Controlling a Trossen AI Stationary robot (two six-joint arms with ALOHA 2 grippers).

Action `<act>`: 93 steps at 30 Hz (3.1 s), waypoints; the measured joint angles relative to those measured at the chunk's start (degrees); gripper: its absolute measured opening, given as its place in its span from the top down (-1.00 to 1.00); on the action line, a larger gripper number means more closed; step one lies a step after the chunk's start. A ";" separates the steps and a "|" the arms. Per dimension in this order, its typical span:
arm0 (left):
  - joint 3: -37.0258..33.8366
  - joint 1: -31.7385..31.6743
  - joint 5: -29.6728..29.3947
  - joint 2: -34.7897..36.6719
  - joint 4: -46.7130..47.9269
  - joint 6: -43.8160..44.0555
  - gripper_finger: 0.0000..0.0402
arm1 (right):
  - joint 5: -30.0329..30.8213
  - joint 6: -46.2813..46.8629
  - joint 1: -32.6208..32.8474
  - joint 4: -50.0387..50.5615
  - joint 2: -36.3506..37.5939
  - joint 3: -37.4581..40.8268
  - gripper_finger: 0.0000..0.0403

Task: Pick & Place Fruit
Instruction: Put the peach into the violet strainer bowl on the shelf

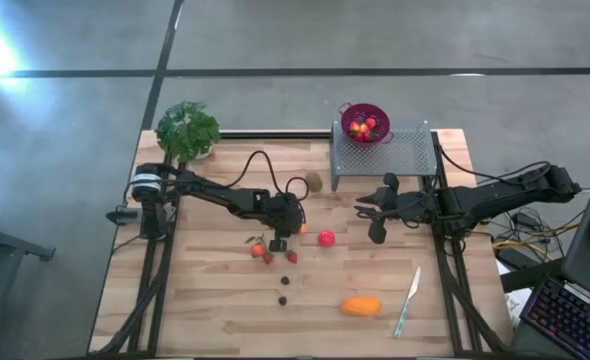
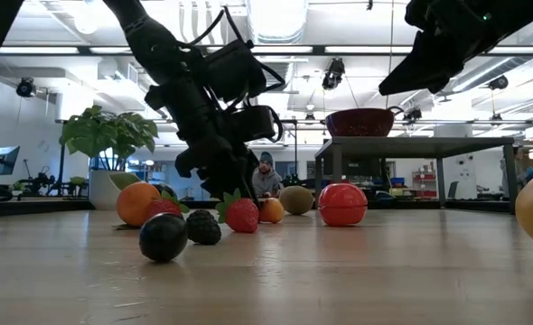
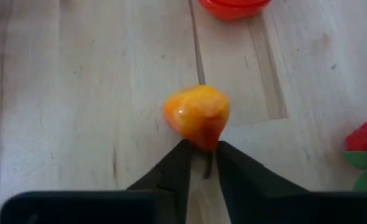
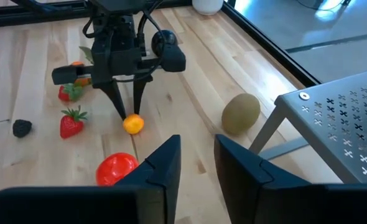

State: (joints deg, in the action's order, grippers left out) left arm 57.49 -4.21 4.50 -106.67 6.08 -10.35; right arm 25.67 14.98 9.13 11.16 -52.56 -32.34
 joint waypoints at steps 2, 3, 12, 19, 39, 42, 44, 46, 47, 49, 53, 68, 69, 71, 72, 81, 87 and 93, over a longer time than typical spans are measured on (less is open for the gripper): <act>-0.02 -0.02 -0.11 0.00 0.03 0.00 0.69 | 0.00 0.00 0.00 0.00 0.00 0.00 0.51; -0.02 -0.04 -0.22 -0.02 0.06 0.00 0.72 | 0.00 0.00 0.00 -0.01 0.00 0.00 0.50; -0.04 -0.04 -1.58 0.02 0.14 0.03 0.97 | -0.01 0.00 0.00 0.00 0.00 0.00 0.55; 1.27 -0.07 -1.64 0.11 1.26 0.55 0.98 | -0.04 0.00 0.00 0.00 0.00 0.00 0.69; 12.83 2.05 -9.55 1.84 11.35 -4.40 1.00 | -2.49 1.27 0.08 -1.32 -0.04 0.37 0.48; 14.41 3.19 -11.51 1.84 11.71 -5.23 1.00 | -4.06 1.36 0.11 -1.72 -0.04 0.44 0.40; 15.74 3.83 -12.58 1.84 11.74 -6.04 1.00 | -5.02 1.33 0.13 -3.34 -0.04 0.67 0.35; 17.14 4.48 -13.43 1.88 11.59 -6.55 1.00 | -5.18 1.14 0.13 -4.40 -0.04 0.90 0.29; 17.83 4.75 -14.09 1.88 11.67 -6.71 1.00 | -5.18 1.16 0.13 -4.54 -0.04 0.96 0.25; 19.34 5.40 -15.78 1.88 11.67 -7.34 1.00 | -5.18 1.30 0.13 -4.48 -0.04 1.07 0.19; 22.41 6.03 -17.98 1.93 11.60 -8.10 1.00 | -5.18 1.42 0.13 -4.53 -0.07 1.07 0.03; 27.76 5.97 -18.25 2.05 7.65 -10.75 1.00 | -5.22 -2.63 0.13 -10.53 -6.87 -0.11 -0.43; 27.71 5.97 -18.19 2.05 7.54 -10.75 1.00 | -5.22 -3.12 0.13 -11.54 -7.19 -0.11 -0.45; 27.61 5.97 -18.05 2.05 7.98 -10.73 1.00 | -5.20 -3.50 0.13 -12.55 -7.67 -0.15 -0.47; 27.61 5.97 -18.04 2.05 7.99 -10.73 1.00 | -5.20 -3.54 0.13 -12.57 -7.78 -0.15 -0.48; 28.06 5.97 -16.90 2.05 7.46 -10.73 0.99 | -4.74 -4.15 0.13 -13.61 -8.28 -0.15 -0.32; 28.06 6.03 -15.93 2.05 6.75 -10.71 0.99 | -4.68 -4.69 0.09 -13.66 -8.31 -0.15 -0.08; 28.04 6.03 -15.90 2.05 6.69 -10.71 0.99 | -4.68 -5.05 0.09 -13.64 -8.26 -0.15 0.15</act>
State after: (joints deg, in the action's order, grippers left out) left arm 85.54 1.83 -11.41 -104.62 12.78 -21.06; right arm 20.99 9.93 9.21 -2.48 -60.82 -32.49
